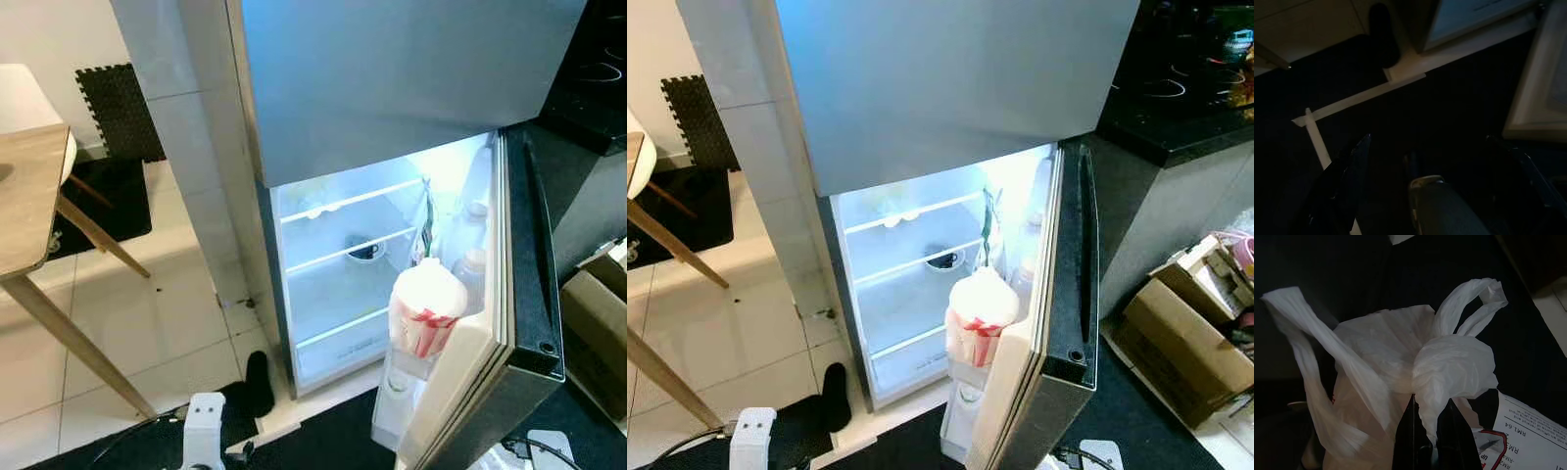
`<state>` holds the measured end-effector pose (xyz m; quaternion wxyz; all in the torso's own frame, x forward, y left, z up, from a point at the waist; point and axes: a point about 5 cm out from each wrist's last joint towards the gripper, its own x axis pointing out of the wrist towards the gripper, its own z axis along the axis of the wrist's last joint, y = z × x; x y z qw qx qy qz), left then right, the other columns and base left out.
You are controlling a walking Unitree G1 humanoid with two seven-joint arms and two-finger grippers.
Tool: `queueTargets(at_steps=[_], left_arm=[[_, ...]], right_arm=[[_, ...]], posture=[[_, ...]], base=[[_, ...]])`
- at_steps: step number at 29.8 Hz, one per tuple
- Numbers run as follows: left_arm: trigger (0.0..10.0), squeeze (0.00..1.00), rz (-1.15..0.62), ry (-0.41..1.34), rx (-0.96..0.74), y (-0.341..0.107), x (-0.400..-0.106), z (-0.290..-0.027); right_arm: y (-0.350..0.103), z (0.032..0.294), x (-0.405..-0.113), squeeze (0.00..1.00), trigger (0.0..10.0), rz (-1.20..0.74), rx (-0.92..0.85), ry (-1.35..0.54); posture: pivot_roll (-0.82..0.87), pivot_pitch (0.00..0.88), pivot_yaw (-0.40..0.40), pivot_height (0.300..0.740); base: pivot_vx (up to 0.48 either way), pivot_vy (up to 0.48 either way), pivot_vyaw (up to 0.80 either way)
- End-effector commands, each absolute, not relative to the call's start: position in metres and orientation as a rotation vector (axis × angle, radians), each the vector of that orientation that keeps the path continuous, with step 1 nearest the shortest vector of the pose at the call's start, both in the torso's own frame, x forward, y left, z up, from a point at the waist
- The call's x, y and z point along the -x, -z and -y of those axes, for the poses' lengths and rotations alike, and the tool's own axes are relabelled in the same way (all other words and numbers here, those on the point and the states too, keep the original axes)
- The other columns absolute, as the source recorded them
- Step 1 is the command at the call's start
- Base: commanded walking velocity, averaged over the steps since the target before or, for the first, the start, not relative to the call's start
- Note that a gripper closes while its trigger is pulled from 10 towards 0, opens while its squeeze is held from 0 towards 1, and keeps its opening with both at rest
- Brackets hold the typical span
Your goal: Restocking fridge
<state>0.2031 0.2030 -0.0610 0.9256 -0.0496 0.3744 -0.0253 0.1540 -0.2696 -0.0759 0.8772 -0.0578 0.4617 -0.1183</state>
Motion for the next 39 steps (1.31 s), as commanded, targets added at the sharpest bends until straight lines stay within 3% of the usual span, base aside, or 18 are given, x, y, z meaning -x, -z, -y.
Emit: queueTargets(at_steps=[1, 28, 39], left_arm=[[10.0, 0.00, -0.777, 0.057, 0.096, 0.064, -0.201, -0.199], [10.0, 0.00, -0.762, 0.083, 0.139, 0.062, -0.214, -0.192], [10.0, 0.00, -0.722, 0.087, 0.120, 0.055, -0.224, -0.191]], right_arm=[[0.078, 0.268, -0.150, 0.00, 10.0, -0.979, 0.103, 0.266], [0.082, 0.259, -0.149, 0.00, 10.0, -0.986, 0.106, 0.244], [0.074, 0.263, -0.165, 0.00, 10.0, -0.939, 0.117, 0.228]], posture=[[-0.10, 0.061, 0.016, 0.740], [-0.11, 0.044, 0.015, 0.740], [-0.11, 0.055, 0.006, 0.740]], base=[[0.000, 0.000, 0.00], [-0.329, 0.000, 0.00], [-0.210, 0.000, 0.00]])
